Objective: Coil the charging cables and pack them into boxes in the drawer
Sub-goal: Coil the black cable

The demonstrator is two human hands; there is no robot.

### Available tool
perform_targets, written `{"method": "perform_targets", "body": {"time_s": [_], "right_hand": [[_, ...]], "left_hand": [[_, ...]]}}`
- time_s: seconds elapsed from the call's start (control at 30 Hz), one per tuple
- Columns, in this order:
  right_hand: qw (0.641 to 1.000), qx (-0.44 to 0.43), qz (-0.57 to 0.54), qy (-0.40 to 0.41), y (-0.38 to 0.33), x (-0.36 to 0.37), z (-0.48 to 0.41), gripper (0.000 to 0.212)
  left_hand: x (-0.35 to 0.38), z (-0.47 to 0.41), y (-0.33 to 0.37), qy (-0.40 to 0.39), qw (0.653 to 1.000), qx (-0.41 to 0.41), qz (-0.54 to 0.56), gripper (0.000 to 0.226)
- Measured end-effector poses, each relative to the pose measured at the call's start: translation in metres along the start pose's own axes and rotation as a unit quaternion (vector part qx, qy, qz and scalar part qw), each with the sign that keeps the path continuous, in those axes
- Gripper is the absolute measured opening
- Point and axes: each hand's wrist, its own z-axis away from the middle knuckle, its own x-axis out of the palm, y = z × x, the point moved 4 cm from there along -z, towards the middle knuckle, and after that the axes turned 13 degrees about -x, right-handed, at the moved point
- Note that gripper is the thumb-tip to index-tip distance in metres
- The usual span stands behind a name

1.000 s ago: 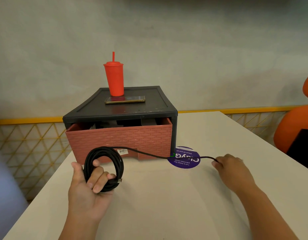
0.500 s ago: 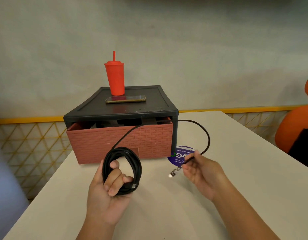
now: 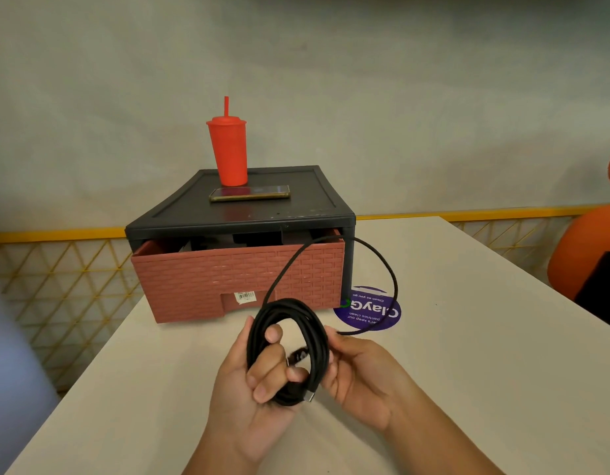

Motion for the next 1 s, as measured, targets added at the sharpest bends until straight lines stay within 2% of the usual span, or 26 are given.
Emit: {"method": "perform_targets", "body": {"time_s": [0.03,0.1,0.13,0.2,0.23,0.33,0.43,0.53,0.67,0.77,0.87,0.93,1.0], "right_hand": [[0.999,0.013,0.026,-0.016,0.003,0.002,0.001,0.026],[0.996,0.039,0.066,-0.048,0.008,0.009,0.006,0.027],[0.994,0.048,0.080,-0.063,0.008,0.013,0.009,0.030],[0.993,0.041,0.079,-0.081,0.005,0.016,0.013,0.036],[0.993,0.033,0.066,-0.094,0.002,0.016,0.014,0.041],[0.986,0.021,0.025,-0.162,-0.004,0.020,0.015,0.055],[0.982,0.006,0.042,-0.183,0.001,0.020,0.014,0.045],[0.979,-0.028,0.124,-0.157,0.007,0.015,0.011,0.043],[0.963,-0.044,0.213,-0.161,0.004,0.014,0.012,0.034],[0.923,-0.027,0.340,-0.176,-0.003,0.010,0.016,0.032],[0.880,-0.020,0.443,-0.169,-0.013,0.007,0.018,0.041],[0.881,-0.017,0.453,-0.136,-0.019,0.004,0.017,0.046],[0.901,-0.016,0.420,-0.111,-0.019,0.006,0.017,0.038]], "left_hand": [[-0.002,0.001,-0.002,0.018,1.000,-0.001,0.010,0.047],[0.011,-0.002,-0.007,-0.004,1.000,-0.001,0.011,0.047],[0.015,-0.002,-0.008,0.032,0.999,0.012,0.007,0.047],[0.014,0.001,-0.005,0.179,0.982,0.054,-0.012,0.049],[0.019,0.004,-0.003,0.229,0.971,0.067,-0.028,0.051],[0.023,0.009,0.004,0.296,0.947,0.097,-0.083,0.045],[0.021,0.011,0.004,0.340,0.926,0.103,-0.127,0.047],[0.023,0.010,0.000,0.364,0.908,0.092,-0.186,0.046],[0.020,0.011,0.003,0.393,0.890,0.080,-0.218,0.045],[0.018,0.012,0.005,0.400,0.879,0.070,-0.249,0.047],[0.017,0.012,0.008,0.411,0.869,0.079,-0.263,0.047],[0.017,0.014,0.014,0.412,0.873,0.099,-0.240,0.048],[0.016,0.017,0.020,0.416,0.874,0.113,-0.223,0.049]]}}
